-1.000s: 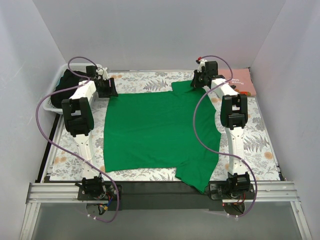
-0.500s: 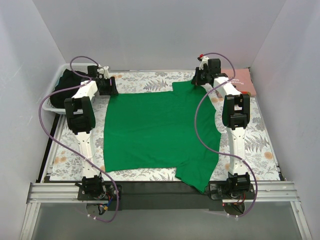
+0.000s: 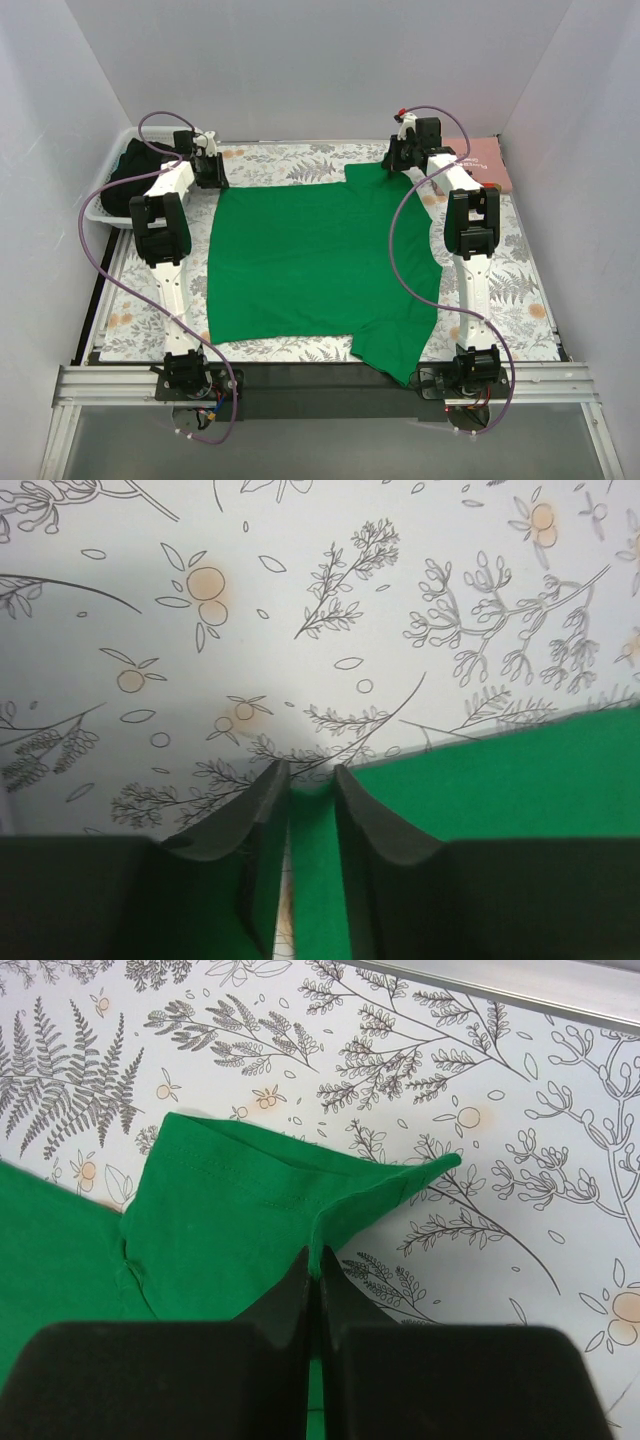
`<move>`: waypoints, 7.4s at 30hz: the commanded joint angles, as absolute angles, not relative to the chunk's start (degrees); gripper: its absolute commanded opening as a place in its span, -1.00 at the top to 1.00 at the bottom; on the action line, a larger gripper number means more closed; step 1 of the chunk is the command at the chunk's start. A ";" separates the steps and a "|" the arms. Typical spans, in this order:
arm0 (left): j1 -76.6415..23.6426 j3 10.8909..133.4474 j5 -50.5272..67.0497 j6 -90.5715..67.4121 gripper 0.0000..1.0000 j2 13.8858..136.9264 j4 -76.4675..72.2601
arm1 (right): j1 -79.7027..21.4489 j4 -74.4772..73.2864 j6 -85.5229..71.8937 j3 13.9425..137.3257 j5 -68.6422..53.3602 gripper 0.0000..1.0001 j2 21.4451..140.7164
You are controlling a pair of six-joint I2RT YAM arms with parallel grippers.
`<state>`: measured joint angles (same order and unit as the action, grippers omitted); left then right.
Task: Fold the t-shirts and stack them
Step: Fold the tshirt
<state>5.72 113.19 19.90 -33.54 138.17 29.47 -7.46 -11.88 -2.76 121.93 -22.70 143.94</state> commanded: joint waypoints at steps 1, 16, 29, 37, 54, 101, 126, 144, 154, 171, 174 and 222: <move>6.42 115.75 19.25 -33.75 0.58 138.52 30.85 | -7.21 -10.46 -1.67 120.94 -23.64 0.97 139.31; 6.42 108.12 22.67 -33.58 1.00 129.82 25.24 | -5.45 -10.37 -2.37 120.50 -26.54 0.97 133.43; 7.21 96.16 24.61 -30.33 1.00 120.24 17.76 | -4.57 -10.63 -0.70 115.75 -29.27 0.97 130.52; 7.29 92.56 26.19 -28.04 1.00 117.16 16.62 | -4.57 -11.78 -0.97 115.49 -31.46 0.97 130.96; 8.61 79.64 28.92 -25.66 1.00 106.53 10.72 | -3.87 -13.01 1.50 108.64 -34.28 0.97 124.63; 9.49 65.66 31.02 -22.77 1.00 92.20 14.15 | -1.49 -18.63 6.06 91.32 -38.50 0.97 112.85; 9.49 61.09 30.50 -20.04 1.00 92.37 15.82 | -1.41 -20.04 6.59 82.09 -39.55 0.97 109.16; 9.49 57.04 29.27 -17.40 1.00 91.57 18.37 | -1.41 -21.27 9.14 77.35 -38.14 0.97 109.07; 9.49 57.65 27.60 -16.79 1.00 95.54 17.67 | -1.67 -21.27 9.93 74.71 -37.27 0.97 109.16; 9.49 58.35 26.46 -15.38 0.86 98.34 22.84 | -1.93 -22.85 10.72 73.12 -36.91 0.54 110.21; 9.58 63.00 32.06 -14.68 0.43 97.22 28.81 | -1.93 -25.92 11.25 75.23 -37.00 0.23 109.08; -31.55 115.05 37.18 -53.18 0.09 140.71 14.85 | 2.55 -37.70 9.23 84.99 -38.14 0.03 116.72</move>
<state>-31.00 112.77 37.58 -52.86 140.38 15.20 2.04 -36.21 8.73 83.59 -37.50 115.90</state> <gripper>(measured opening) 0.457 0.490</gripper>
